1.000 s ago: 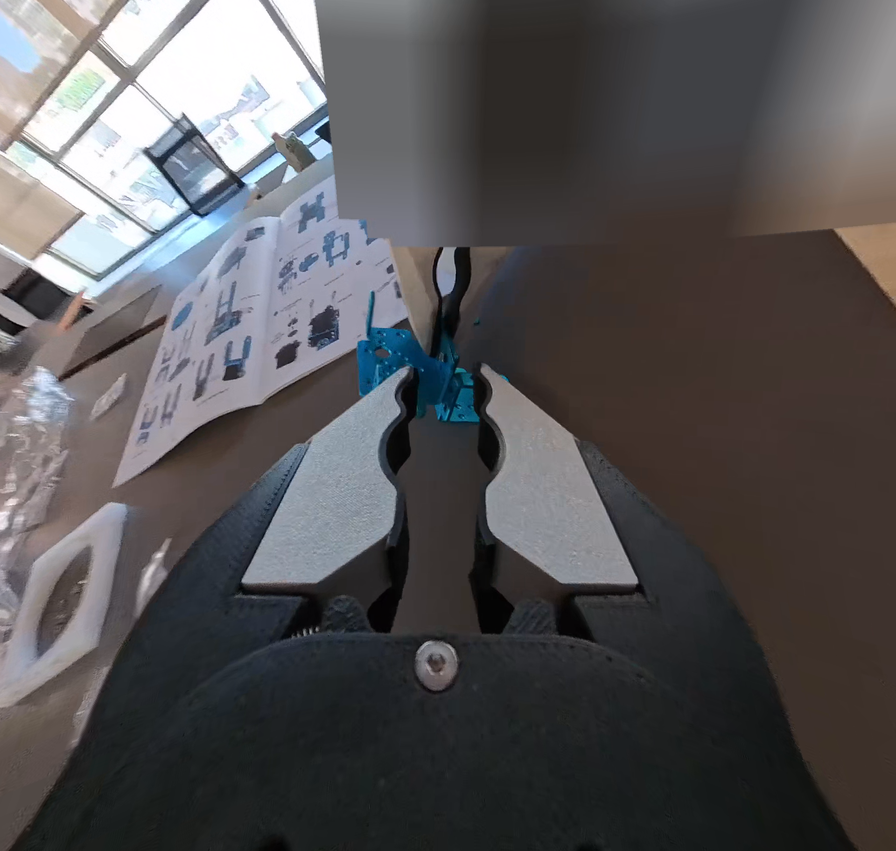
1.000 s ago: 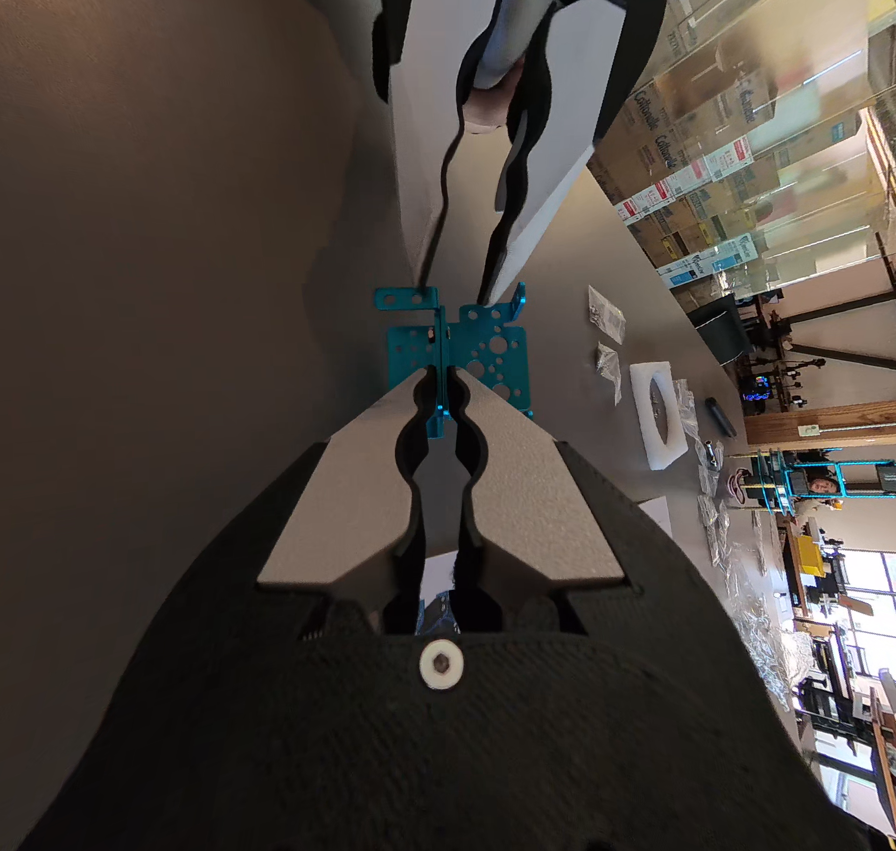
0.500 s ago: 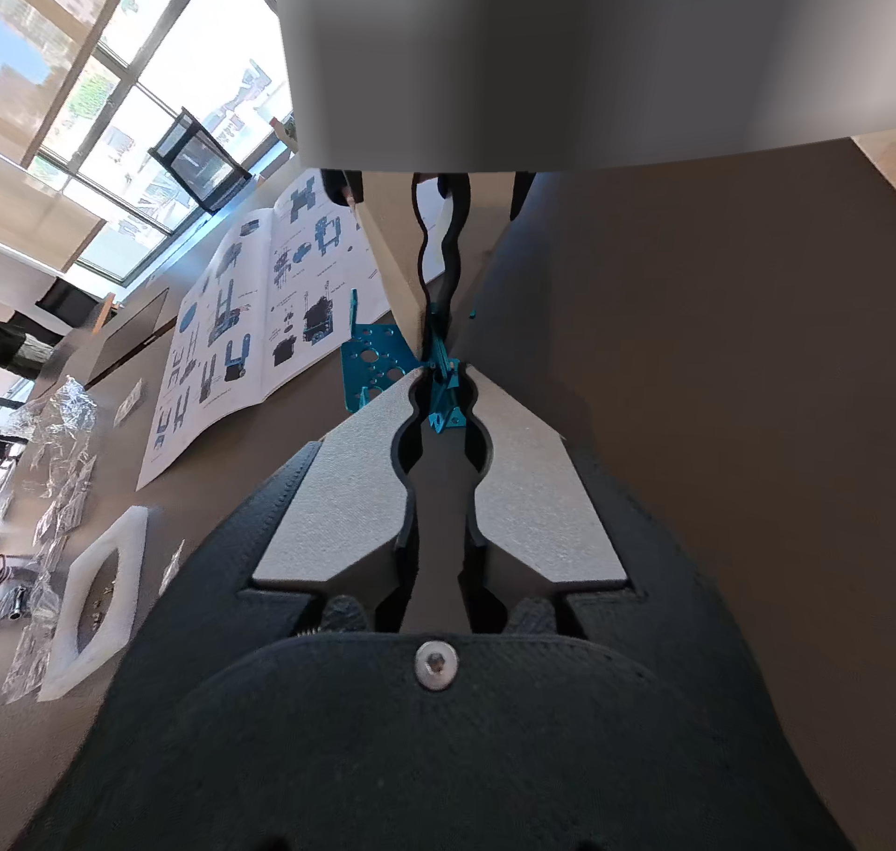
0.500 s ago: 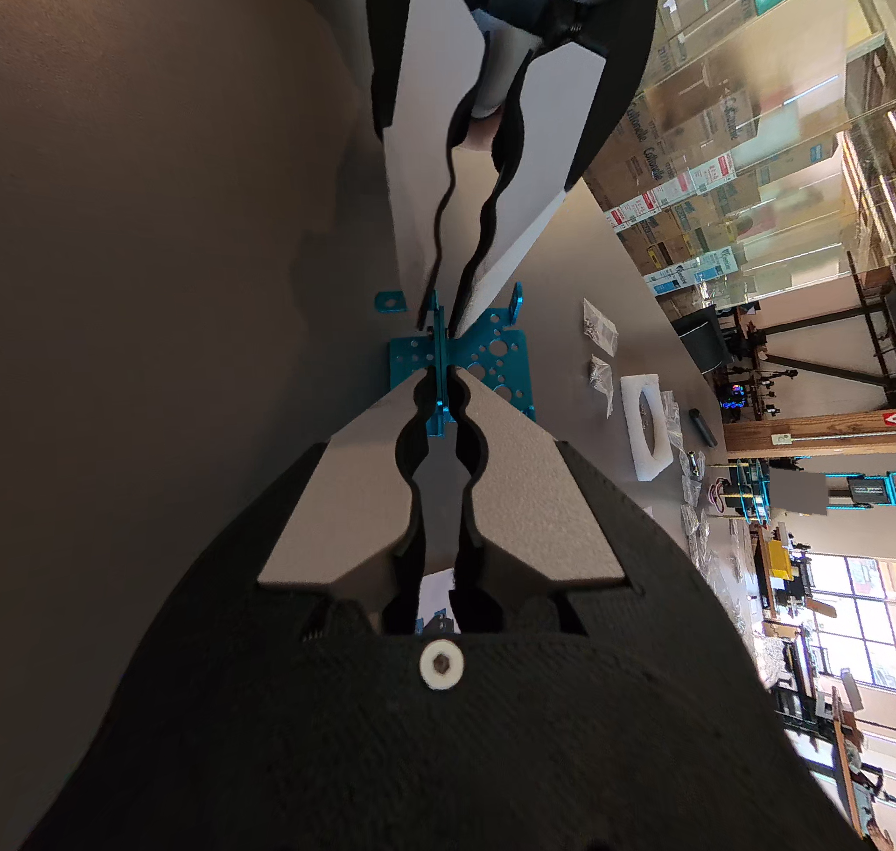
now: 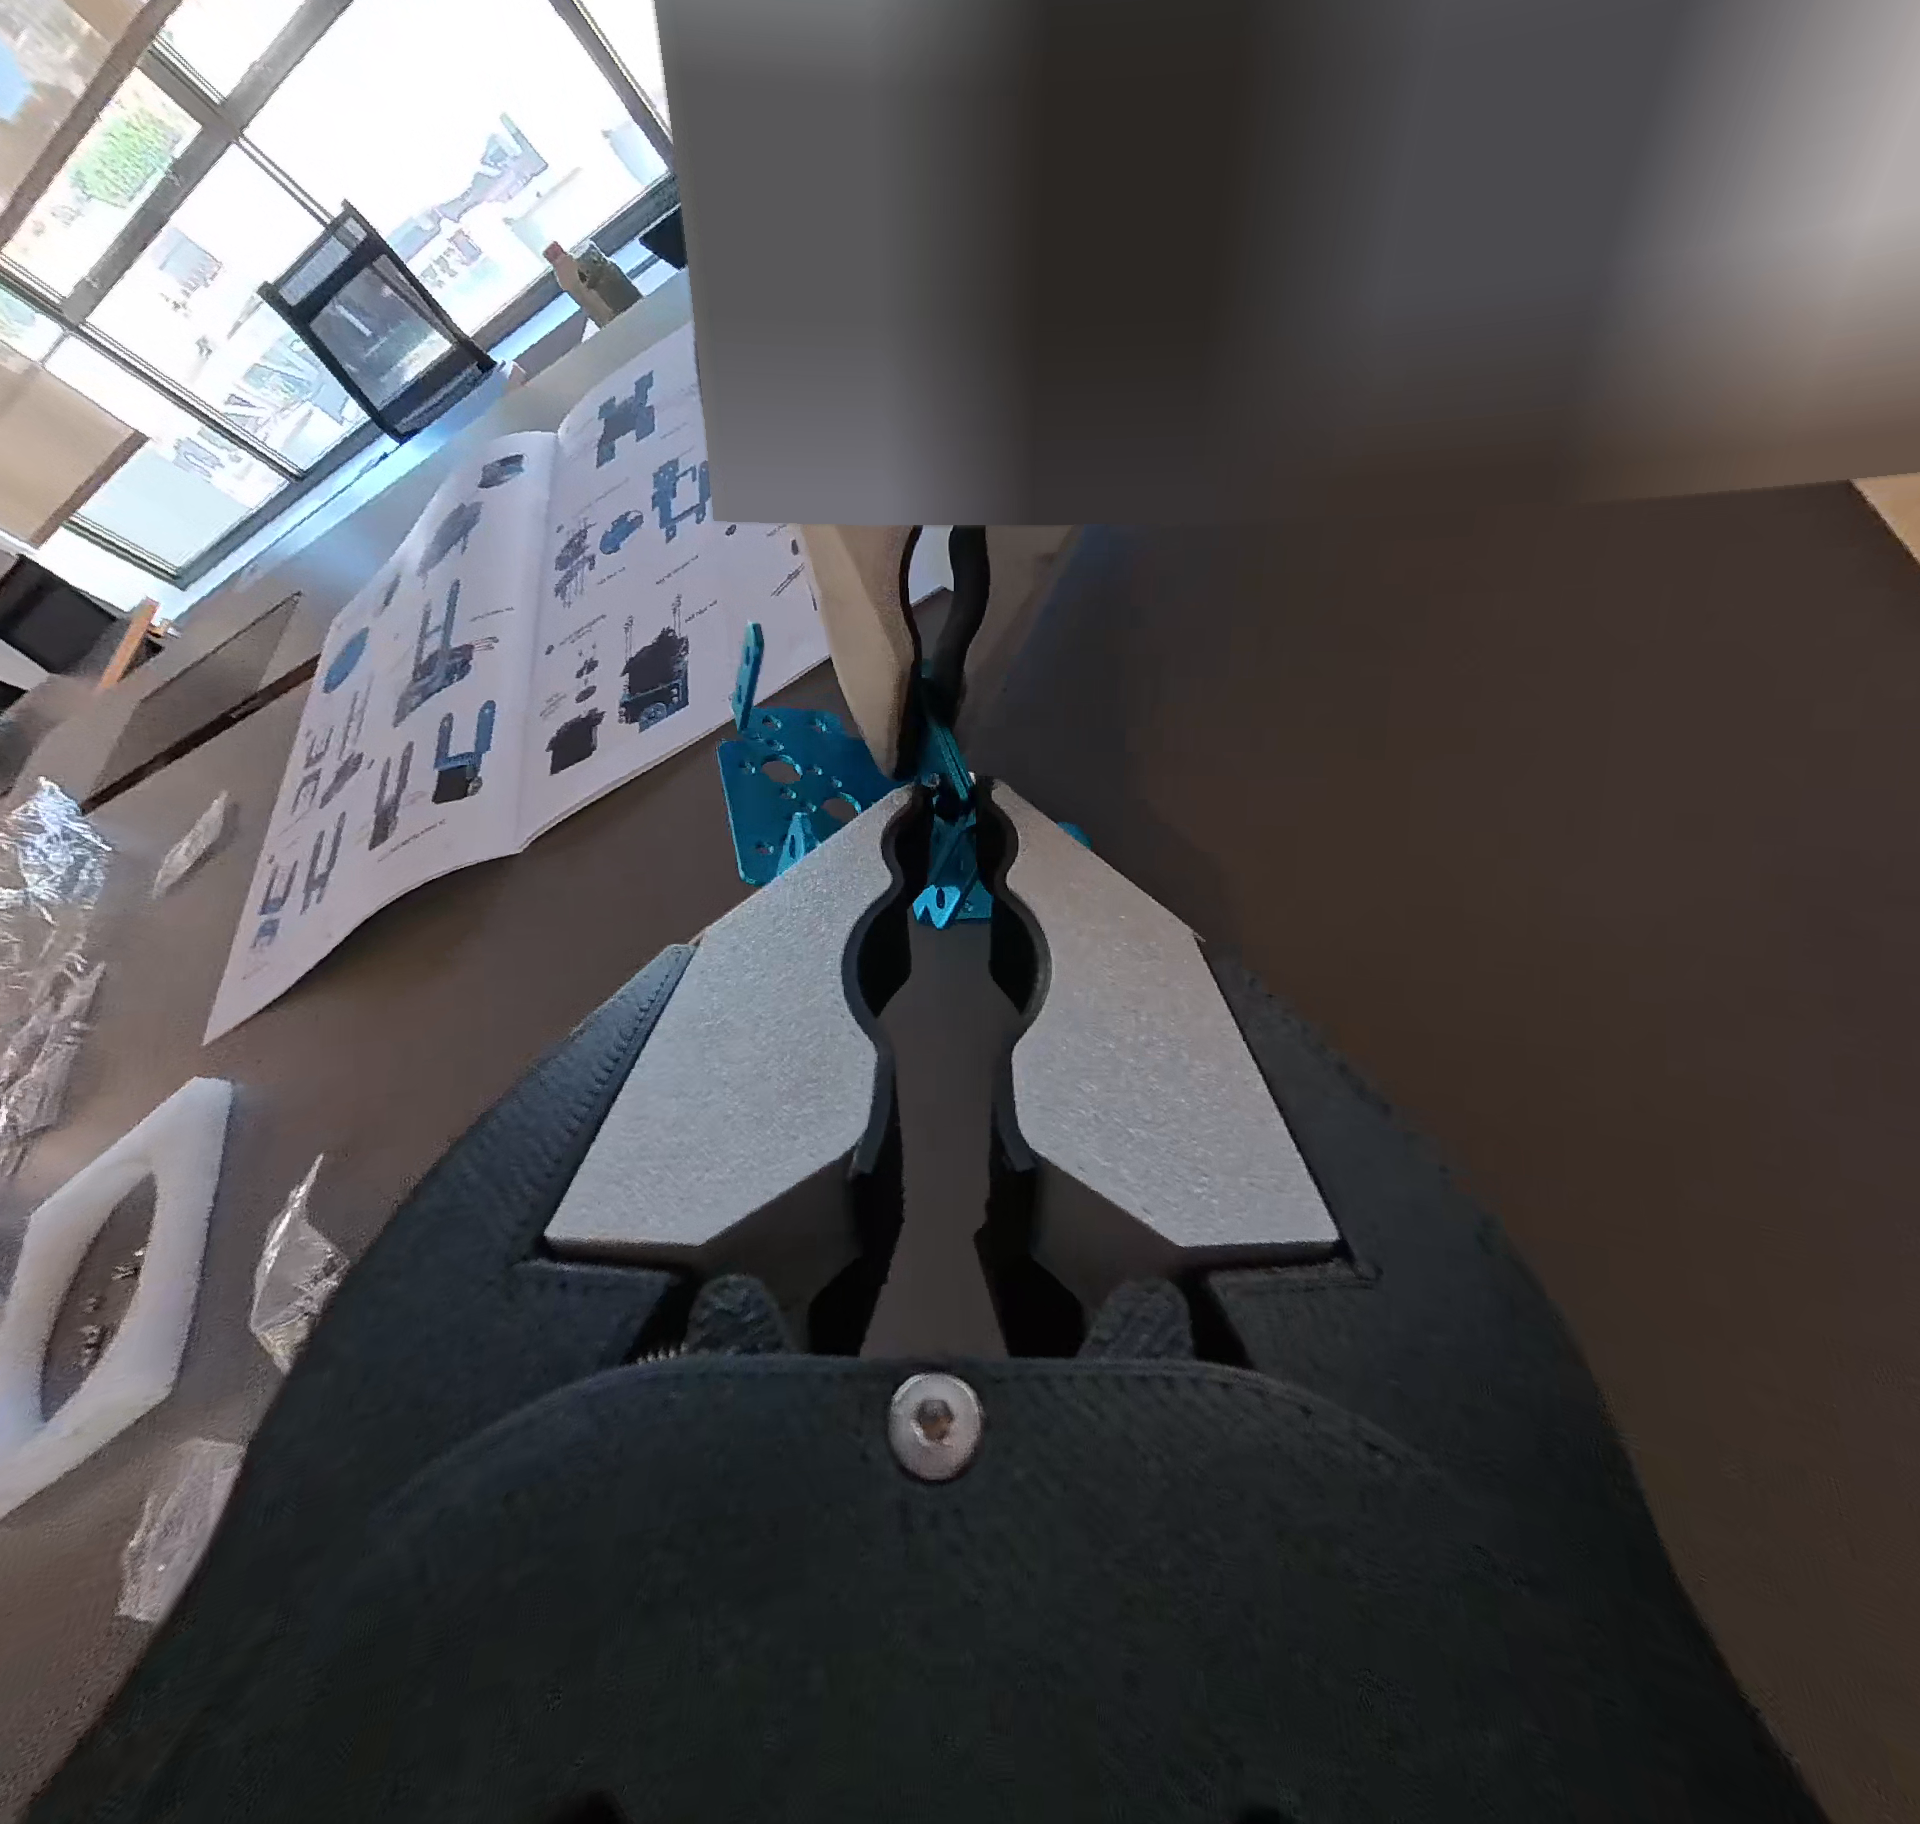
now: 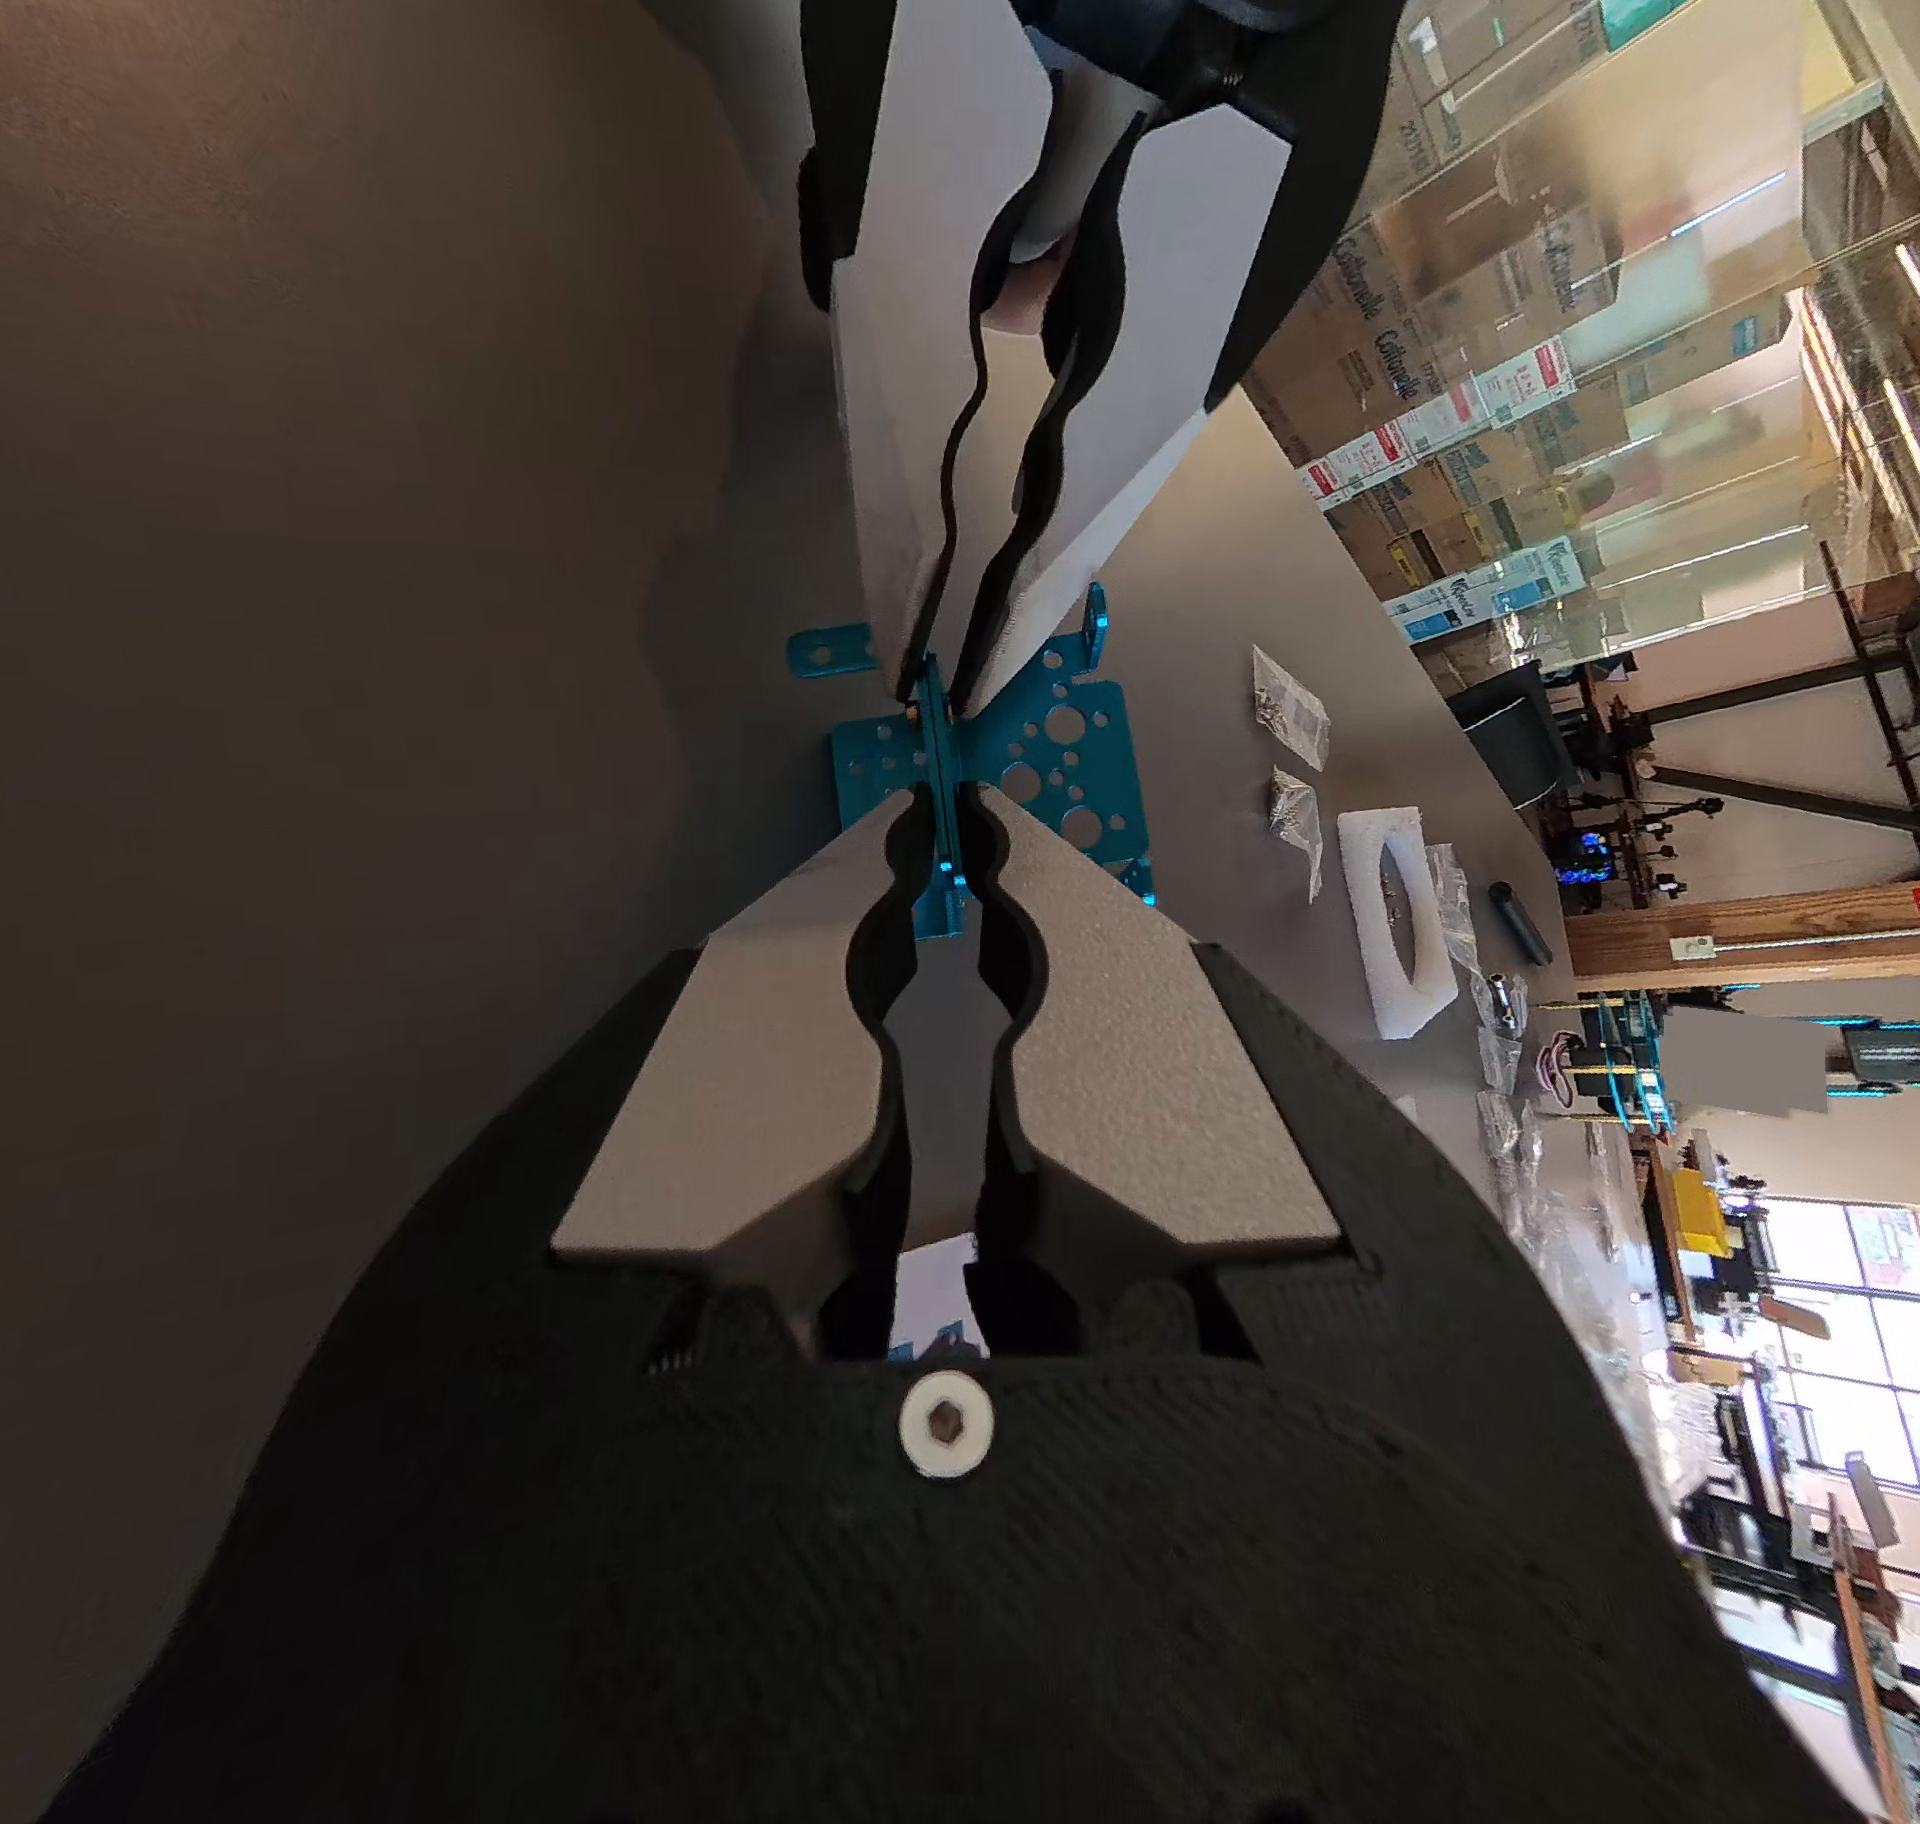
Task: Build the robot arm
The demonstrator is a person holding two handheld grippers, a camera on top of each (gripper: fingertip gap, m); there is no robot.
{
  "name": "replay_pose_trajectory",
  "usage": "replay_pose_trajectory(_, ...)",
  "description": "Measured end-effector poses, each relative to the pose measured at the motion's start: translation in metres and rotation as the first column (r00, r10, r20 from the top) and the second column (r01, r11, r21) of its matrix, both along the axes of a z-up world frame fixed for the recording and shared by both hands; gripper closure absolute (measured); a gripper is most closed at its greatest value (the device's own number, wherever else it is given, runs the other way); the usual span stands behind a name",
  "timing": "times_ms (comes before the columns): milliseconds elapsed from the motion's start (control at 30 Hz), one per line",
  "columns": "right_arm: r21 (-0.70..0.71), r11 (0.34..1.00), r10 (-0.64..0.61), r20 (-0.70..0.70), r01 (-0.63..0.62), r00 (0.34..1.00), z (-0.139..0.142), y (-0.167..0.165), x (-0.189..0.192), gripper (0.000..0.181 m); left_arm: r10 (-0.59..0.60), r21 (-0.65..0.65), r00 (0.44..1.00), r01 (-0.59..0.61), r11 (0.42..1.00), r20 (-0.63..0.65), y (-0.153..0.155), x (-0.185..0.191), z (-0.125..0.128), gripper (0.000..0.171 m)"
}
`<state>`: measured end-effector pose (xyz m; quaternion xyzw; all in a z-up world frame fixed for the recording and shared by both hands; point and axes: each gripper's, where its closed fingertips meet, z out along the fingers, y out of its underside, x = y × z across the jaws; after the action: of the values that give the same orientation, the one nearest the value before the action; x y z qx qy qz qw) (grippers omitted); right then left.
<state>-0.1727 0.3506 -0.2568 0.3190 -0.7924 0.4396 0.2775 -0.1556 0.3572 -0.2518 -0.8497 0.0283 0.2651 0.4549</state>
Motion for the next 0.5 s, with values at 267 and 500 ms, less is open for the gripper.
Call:
replay_pose_trajectory(267, -0.003, 1.0, 0.003, 0.096, -0.003, 0.995, -0.0003, -0.0005, 0.0016, 0.176, -0.012, -0.011, 1.0, 0.012, 1.0, -0.017, -0.0017, 0.0018, 0.0004, 0.165)
replay_pose_trajectory(500, 0.01, 1.0, -0.007, 0.302, 0.004, 0.953, -0.0029, -0.0016, 0.0039, 0.165, 0.005, -0.008, 0.999, -0.005, 1.0, -0.032, -0.0034, -0.0025, 0.0013, 0.166)
